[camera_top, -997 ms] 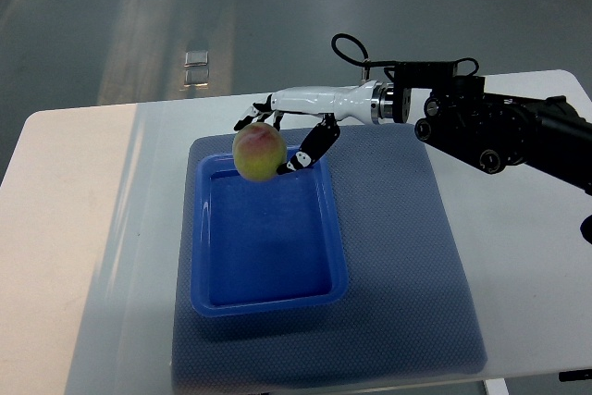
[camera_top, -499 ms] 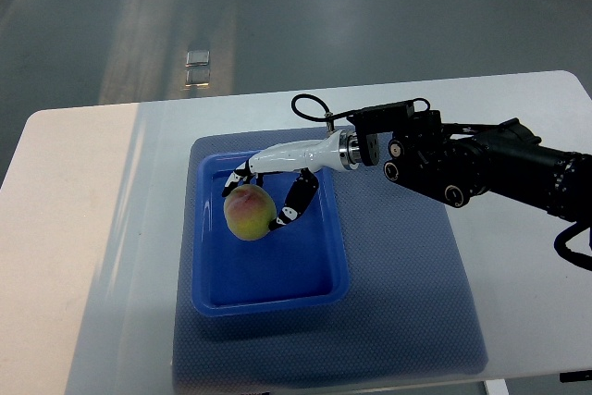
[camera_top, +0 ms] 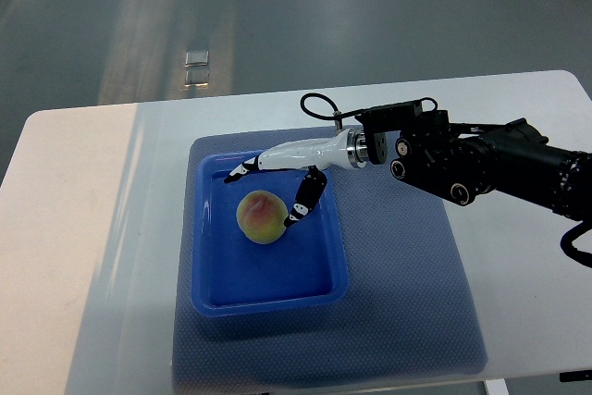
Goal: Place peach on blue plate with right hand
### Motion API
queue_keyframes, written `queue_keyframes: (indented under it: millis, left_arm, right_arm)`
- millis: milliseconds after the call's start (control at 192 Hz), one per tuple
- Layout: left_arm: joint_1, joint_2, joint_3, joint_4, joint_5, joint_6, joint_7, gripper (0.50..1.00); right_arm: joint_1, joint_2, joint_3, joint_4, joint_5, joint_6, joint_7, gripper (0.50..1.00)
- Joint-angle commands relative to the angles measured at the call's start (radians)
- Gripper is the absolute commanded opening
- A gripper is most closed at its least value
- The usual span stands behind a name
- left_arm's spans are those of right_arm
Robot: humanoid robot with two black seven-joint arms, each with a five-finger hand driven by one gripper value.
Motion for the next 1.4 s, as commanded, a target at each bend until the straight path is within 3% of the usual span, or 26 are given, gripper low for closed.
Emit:
queue_keyframes:
  millis: [0,135,270,369,478,483,535,597,603,634,784,956,1273,1397]
  left_arm:
    - [0.0,0.0,0.0,-0.001,0.0,0.0,0.0,1.0]
    - [-0.001,0.0,0.0,-0.001,0.0,0.0,0.0,1.0]
    - [-0.001,0.0,0.0,-0.001,0.0,0.0,0.0,1.0]
    - [0.0,0.0,0.0,-0.001,0.0,0.0,0.0,1.0]
    - [-0.001,0.0,0.0,-0.001,0.0,0.0,0.0,1.0]
    - [-0.001,0.0,0.002,-0.003,0.0,0.0,0.003,1.0]
    - [-0.001,0.0,0.002,-0.004,0.0,0.0,0.0,1.0]
    - [-0.001,0.0,0.002,-0.004,0.0,0.0,0.0,1.0]
    - [-0.001,0.0,0.002,-0.004,0.0,0.0,0.0,1.0]
    - [-0.001,0.0,0.0,-0.004,0.0,0.0,0.0,1.0]
    - [-0.001,0.0,0.002,-0.003,0.0,0.0,0.0,1.0]
    - [-0.001,0.0,0.002,-0.003,0.0,0.0,0.003,1.0]
    - [-0.007,0.0,0.002,-0.003,0.0,0.0,0.0,1.0]
    - [-0.009,0.0,0.002,-0.003,0.0,0.0,0.0,1.0]
  right_arm:
    - [0.001,-0.048,0.04,0.011,0.026,0.002,0.002,0.93]
    - [-0.002,-0.077,0.085,0.014,0.039,0.016,0.003,0.93]
    - [-0.028,-0.143,0.241,0.012,0.152,0.1,0.0,0.928]
    - [-0.042,-0.153,0.283,0.011,0.206,0.111,-0.008,0.928]
    - [-0.068,-0.161,0.37,-0.002,0.347,0.1,-0.04,0.928]
    - [-0.094,-0.163,0.402,-0.011,0.426,0.092,-0.073,0.928]
    - [-0.128,-0.167,0.447,-0.02,0.517,0.06,-0.109,0.928]
    - [-0.134,-0.167,0.454,-0.022,0.534,0.051,-0.113,0.928]
    - [-0.168,-0.169,0.482,-0.029,0.61,0.008,-0.141,0.928]
    - [-0.186,-0.17,0.496,-0.042,0.652,-0.012,-0.156,0.928]
    - [-0.226,-0.183,0.5,-0.12,0.824,-0.069,-0.173,0.928]
    - [-0.26,-0.181,0.5,-0.163,0.973,-0.075,-0.178,0.928]
    - [-0.317,-0.173,0.5,-0.167,1.106,-0.087,-0.274,0.928]
    - [-0.328,-0.172,0.5,-0.167,1.143,-0.087,-0.281,0.928]
